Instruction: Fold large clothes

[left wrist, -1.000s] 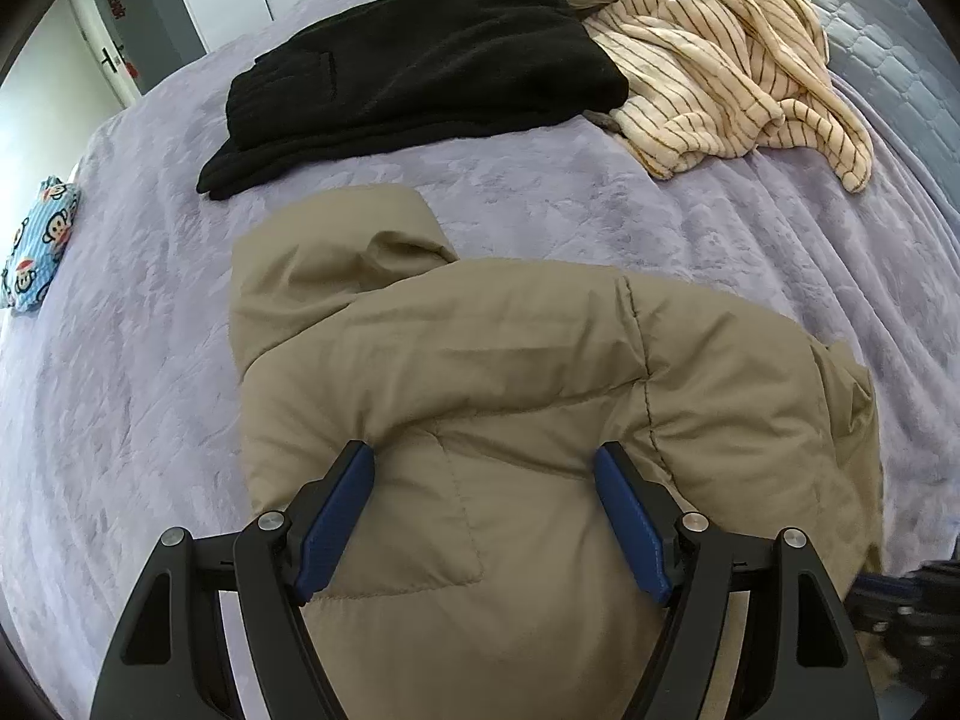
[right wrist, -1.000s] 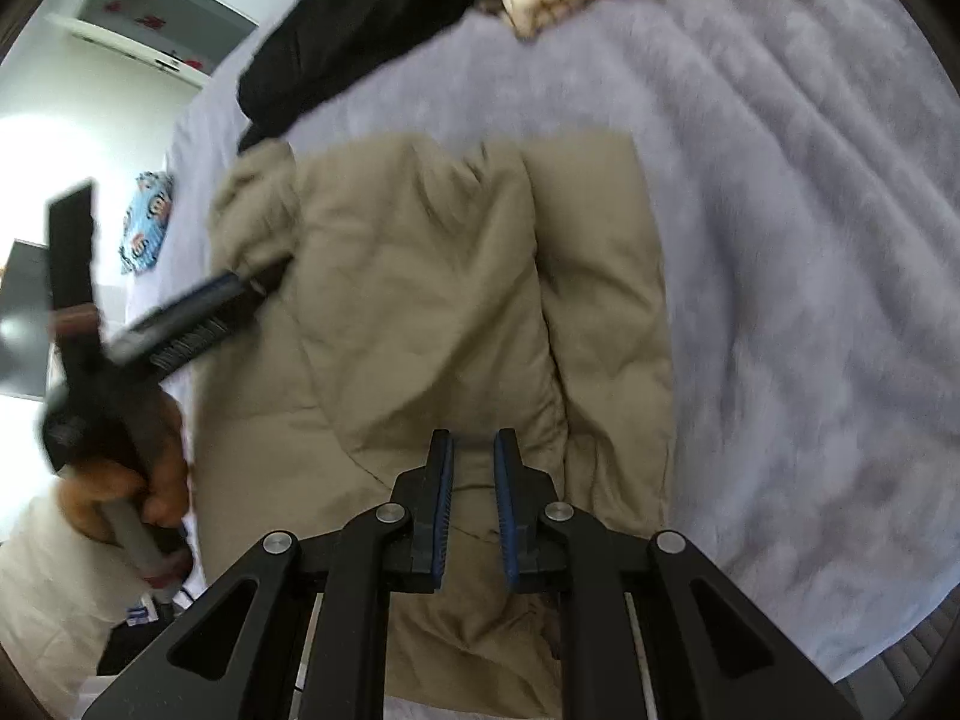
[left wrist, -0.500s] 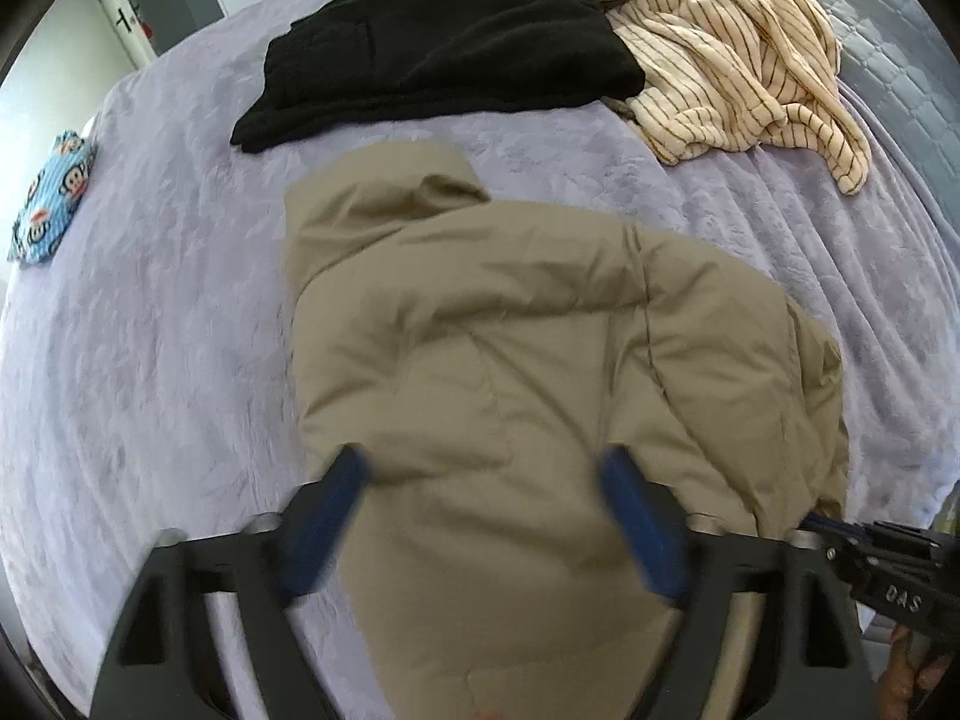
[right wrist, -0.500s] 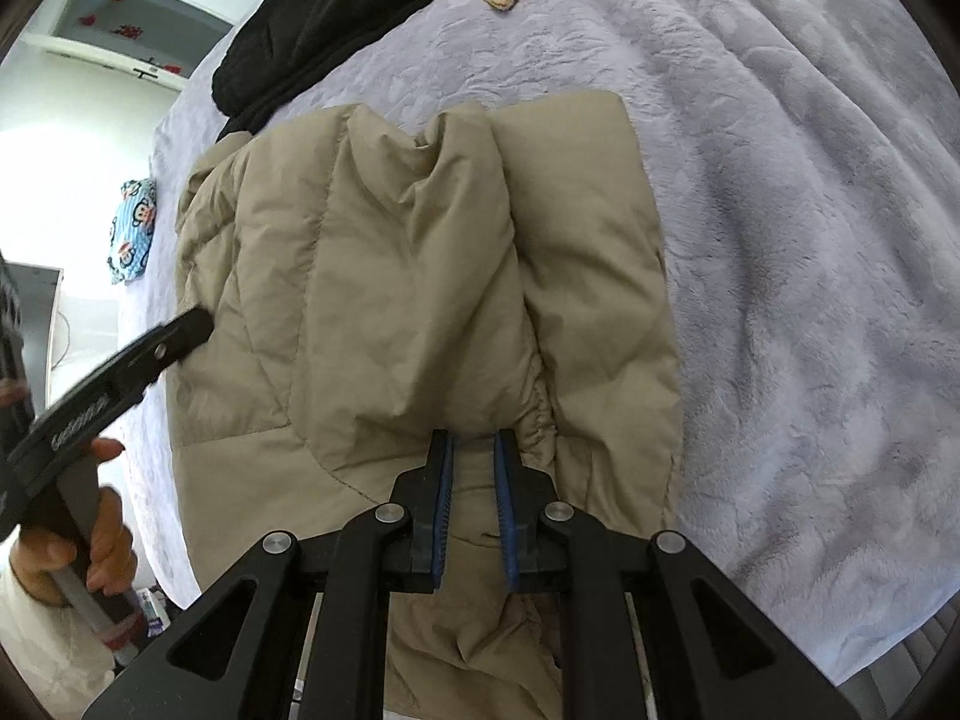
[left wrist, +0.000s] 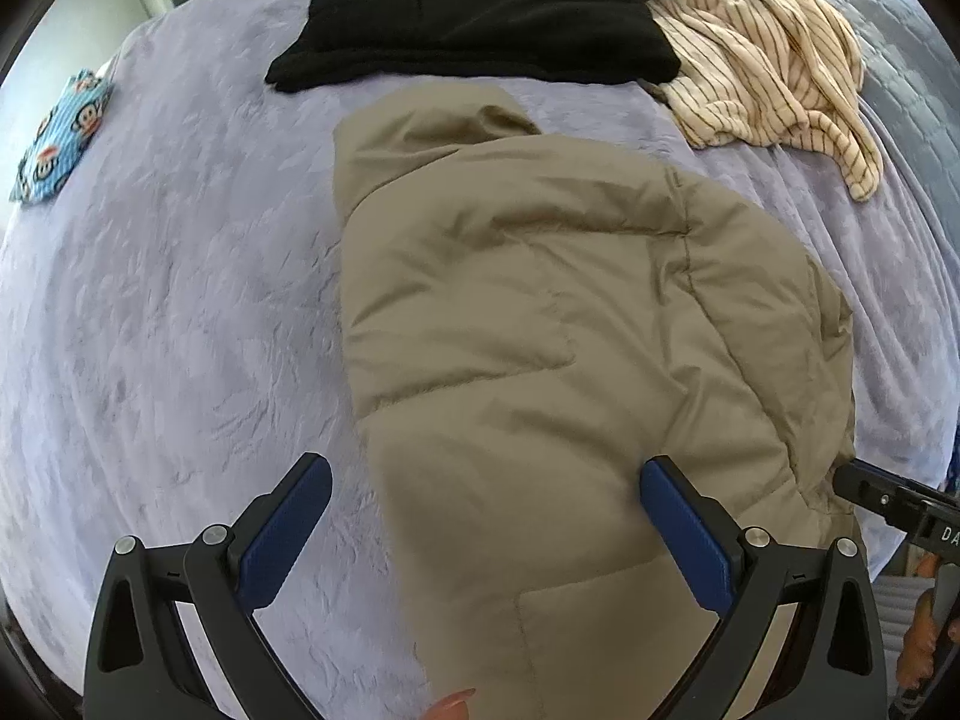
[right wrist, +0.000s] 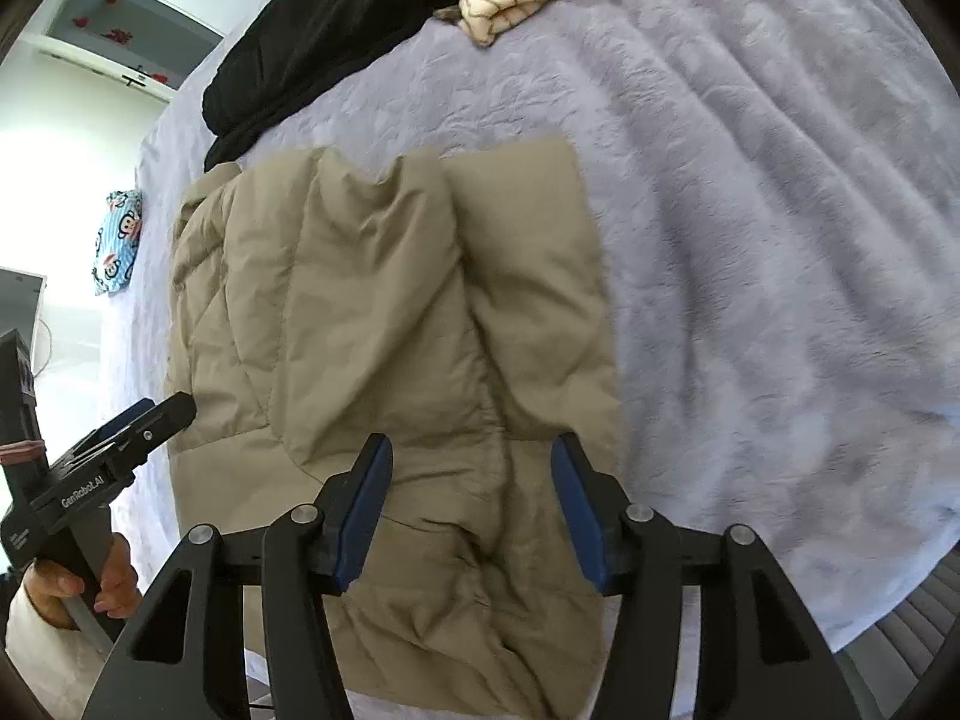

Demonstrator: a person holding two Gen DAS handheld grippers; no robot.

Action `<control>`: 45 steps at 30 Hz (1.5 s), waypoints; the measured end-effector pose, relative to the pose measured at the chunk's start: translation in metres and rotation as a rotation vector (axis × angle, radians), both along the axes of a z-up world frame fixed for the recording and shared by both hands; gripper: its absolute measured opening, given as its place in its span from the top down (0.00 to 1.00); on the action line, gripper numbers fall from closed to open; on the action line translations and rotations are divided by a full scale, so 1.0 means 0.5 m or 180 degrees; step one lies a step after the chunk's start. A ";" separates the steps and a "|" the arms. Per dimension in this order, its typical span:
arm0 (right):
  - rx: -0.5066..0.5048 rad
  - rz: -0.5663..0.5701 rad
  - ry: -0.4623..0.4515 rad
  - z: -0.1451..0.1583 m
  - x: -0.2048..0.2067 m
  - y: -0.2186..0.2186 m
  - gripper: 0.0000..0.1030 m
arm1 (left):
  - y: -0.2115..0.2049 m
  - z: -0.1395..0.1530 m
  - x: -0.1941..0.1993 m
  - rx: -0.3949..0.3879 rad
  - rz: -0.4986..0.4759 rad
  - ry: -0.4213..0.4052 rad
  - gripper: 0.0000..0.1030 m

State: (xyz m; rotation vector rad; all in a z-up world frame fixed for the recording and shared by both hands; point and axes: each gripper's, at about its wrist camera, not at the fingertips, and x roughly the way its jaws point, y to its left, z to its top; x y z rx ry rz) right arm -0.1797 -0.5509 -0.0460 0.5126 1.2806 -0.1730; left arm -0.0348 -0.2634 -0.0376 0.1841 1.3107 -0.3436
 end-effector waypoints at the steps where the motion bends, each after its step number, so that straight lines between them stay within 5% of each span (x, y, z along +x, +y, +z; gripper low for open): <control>1: -0.0007 -0.0004 0.0008 0.000 0.000 -0.003 0.38 | 0.004 -0.003 0.000 -0.0017 0.0015 0.0020 0.00; 7: -0.0047 -0.0002 -0.0036 0.006 0.003 -0.024 0.31 | 0.016 -0.003 0.001 -0.0080 0.0051 0.0083 0.00; 10: -0.0022 -0.0041 -0.0109 0.013 0.004 -0.041 0.11 | 0.031 -0.004 0.002 -0.0176 0.0090 0.0167 0.00; 23: 0.0201 -0.0126 -0.0055 -0.031 -0.002 -0.082 0.00 | 0.069 -0.024 0.004 -0.0455 0.0252 0.0405 0.00; 39: 0.1015 0.0149 0.0036 -0.078 0.062 -0.105 0.00 | 0.192 -0.100 0.055 -0.2066 0.0413 0.1298 0.00; 45: 0.1025 0.0328 0.0167 -0.106 0.108 -0.093 0.00 | 0.190 -0.158 0.060 -0.2088 0.0280 0.1512 0.00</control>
